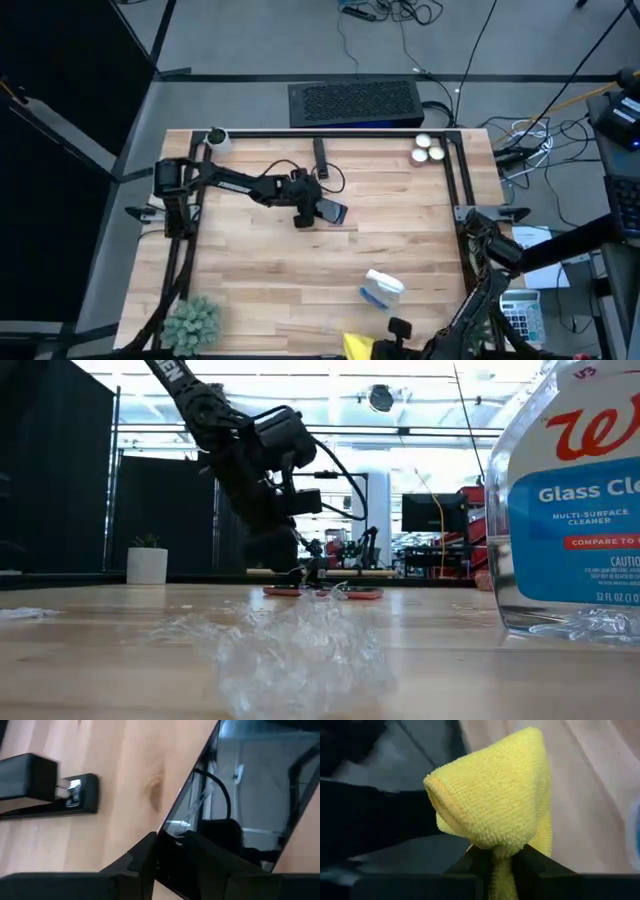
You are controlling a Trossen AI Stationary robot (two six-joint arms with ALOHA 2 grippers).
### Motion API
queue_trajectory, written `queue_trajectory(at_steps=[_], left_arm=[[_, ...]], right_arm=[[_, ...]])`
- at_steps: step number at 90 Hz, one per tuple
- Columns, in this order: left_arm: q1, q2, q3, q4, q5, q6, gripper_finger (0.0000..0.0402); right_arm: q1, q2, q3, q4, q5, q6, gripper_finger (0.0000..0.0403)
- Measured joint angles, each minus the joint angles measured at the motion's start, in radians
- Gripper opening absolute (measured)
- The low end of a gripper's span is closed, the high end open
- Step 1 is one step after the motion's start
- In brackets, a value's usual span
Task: Apply microfiber cloth
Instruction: Wipe the front of the pink cellphone with a yellow microfiber cloth
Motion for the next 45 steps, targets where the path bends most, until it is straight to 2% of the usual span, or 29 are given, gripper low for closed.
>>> queue_trajectory(at_steps=[9,23,45], left_arm=[[-0.015,-0.005,-0.001,0.000,0.001,-0.001,0.0093],[-0.018,-0.008,-0.001,-0.001,-0.001,-0.006,0.0093],[-0.018,-0.007,-0.002,0.000,-0.001,-0.003,0.0093]], right_arm=[[0.016,-0.078,0.040,-0.007,0.072,-0.072,0.0031],[0.000,-0.232,0.086,-0.004,0.260,-0.316,0.0031],[-0.126,-0.473,0.091,-0.013,0.524,-0.655,0.0031]])
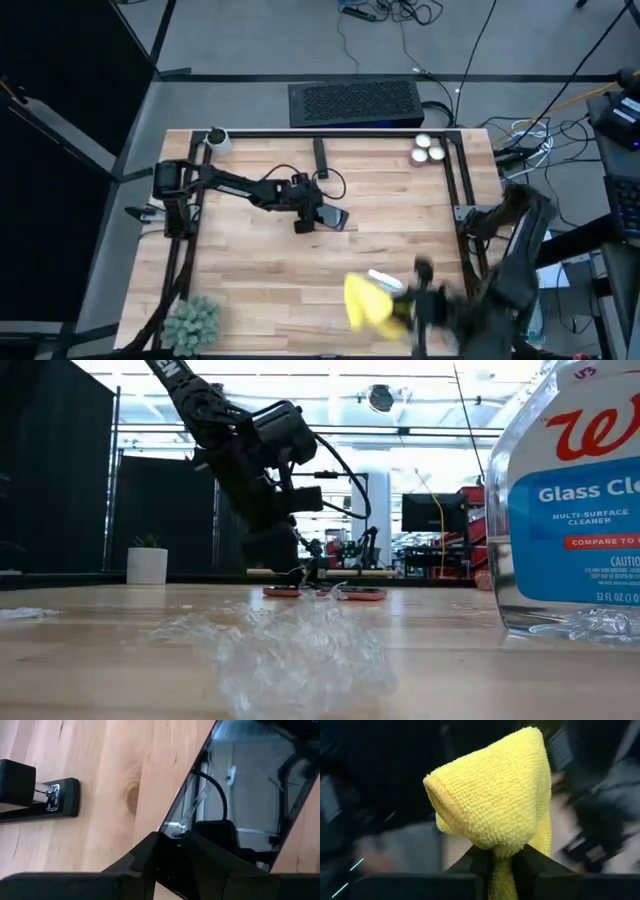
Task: Apply microfiber cloth
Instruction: Wipe the front of the pink cellphone with a yellow microfiber cloth
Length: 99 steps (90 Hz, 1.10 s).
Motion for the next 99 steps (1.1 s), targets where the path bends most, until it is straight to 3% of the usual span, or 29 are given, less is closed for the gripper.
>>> queue_trajectory(at_steps=[13,27,35,55,75,86,99], left_arm=[[0.000,0.000,-0.001,0.012,0.000,0.003,0.0093],[0.000,0.001,-0.002,0.022,0.000,0.008,0.0093],[0.000,0.002,-0.003,0.038,0.002,0.010,0.0093],[0.000,0.003,-0.003,0.072,0.008,0.012,0.0093],[-0.001,0.003,-0.003,0.082,0.011,0.011,0.0093],[0.000,0.003,-0.003,0.092,0.017,0.010,0.0093],[0.000,0.003,-0.003,0.094,0.019,0.010,0.0093]], right_arm=[[-0.159,-0.123,0.000,-0.189,0.034,-0.032,0.0031],[-0.414,-0.204,-0.060,-0.691,-0.159,0.304,0.0019],[-0.508,-0.238,-0.187,-0.719,-0.229,0.347,0.0016],[-0.664,-0.333,-0.649,-0.192,-0.526,0.139,0.0016],[-0.757,-0.328,-1.036,0.423,-0.718,0.049,0.0016],[-0.802,-0.255,-1.148,0.774,-0.804,0.008,0.0016],[-0.844,-0.083,-1.167,0.940,-0.900,-0.031,0.0016]])
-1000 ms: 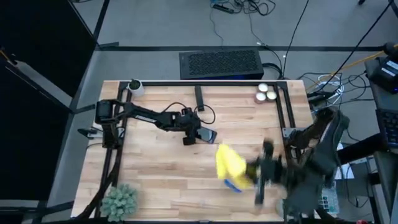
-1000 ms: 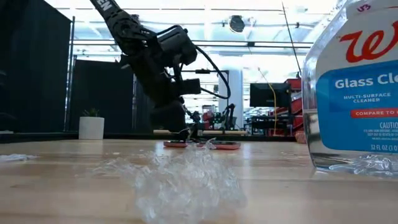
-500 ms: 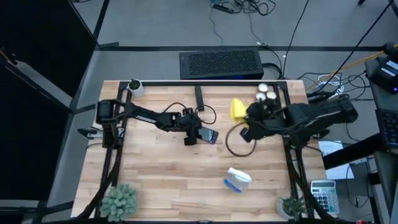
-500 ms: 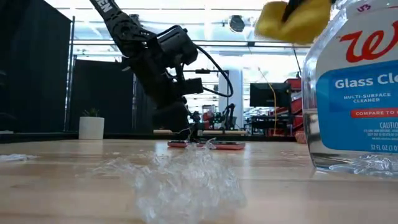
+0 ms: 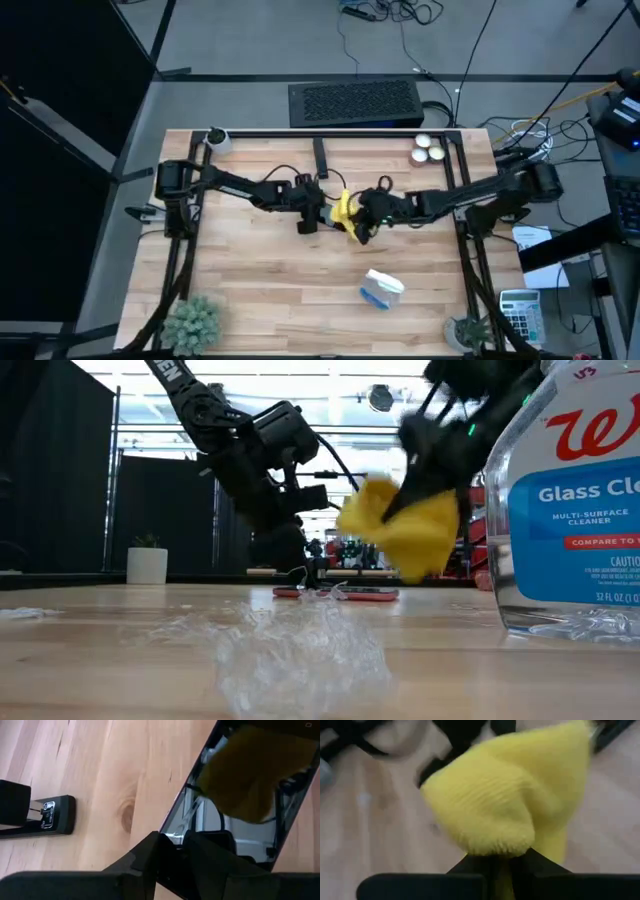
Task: Apply microfiber cloth
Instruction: Wipe the front of the pink cellphone with a yellow microfiber cloth
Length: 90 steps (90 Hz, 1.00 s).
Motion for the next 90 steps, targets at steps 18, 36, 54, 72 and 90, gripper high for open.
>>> queue_trajectory(at_steps=[18,36,54,72,90], left_arm=[[0.000,0.000,0.000,0.003,0.009,-0.008,0.0093],[0.000,0.000,0.000,0.003,0.016,-0.008,0.0093],[0.000,0.000,-0.010,0.015,0.021,-0.008,0.0093],[0.014,-0.005,-0.044,0.027,0.025,-0.009,0.0093],[0.019,-0.005,-0.051,0.033,0.025,-0.009,0.0093]], right_arm=[[-0.058,0.189,0.071,0.124,-0.030,-0.105,0.0016],[-0.121,0.308,0.154,0.147,-0.062,-0.159,0.0016],[-0.127,0.331,0.169,0.019,-0.073,-0.121,0.0016],[-0.088,0.248,0.164,-0.198,-0.076,-0.113,0.0016],[-0.084,0.111,0.151,-0.342,-0.063,-0.096,0.0016]])
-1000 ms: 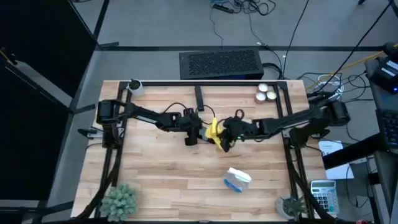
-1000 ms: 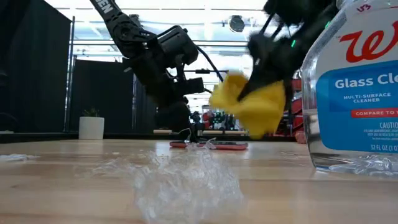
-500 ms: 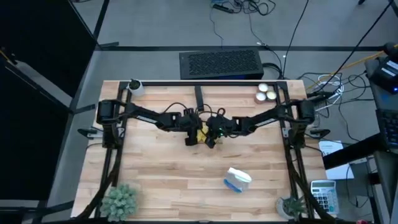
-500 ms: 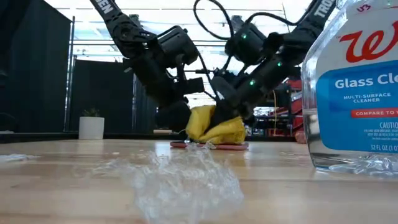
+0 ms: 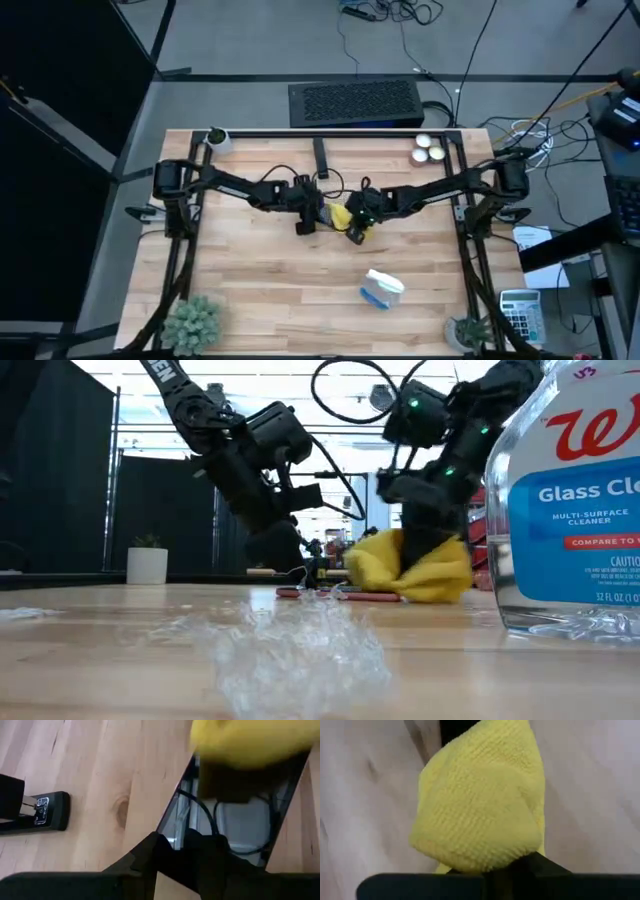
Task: Apply microfiber cloth
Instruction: Wipe the front of the pink cellphone with a yellow microfiber cloth
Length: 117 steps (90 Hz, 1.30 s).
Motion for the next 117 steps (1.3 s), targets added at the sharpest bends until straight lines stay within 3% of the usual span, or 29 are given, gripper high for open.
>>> queue_trajectory(at_steps=[15,43,60,96,108,117], left_arm=[[-0.006,0.001,-0.003,0.034,-0.010,-0.006,0.0093],[-0.011,0.002,-0.003,0.043,-0.009,-0.024,0.0093],[-0.011,0.002,-0.002,0.041,-0.006,-0.024,0.0093],[-0.009,0.003,-0.001,0.039,-0.004,-0.024,0.0093],[-0.009,0.003,-0.002,0.047,-0.004,-0.024,0.0093],[-0.009,0.003,-0.002,0.050,-0.004,-0.024,0.0093]], right_arm=[[-0.029,0.000,0.008,0.313,0.040,-0.039,0.0016],[-0.094,0.273,0.006,0.587,0.011,0.025,0.0016],[-0.096,0.259,0.018,0.433,-0.033,0.044,0.0016],[-0.032,0.001,-0.001,-0.148,-0.049,0.033,0.0016],[-0.017,-0.051,0.004,0.064,0.016,0.033,0.0016],[-0.014,-0.015,0.006,0.269,0.030,-0.002,0.0016]])
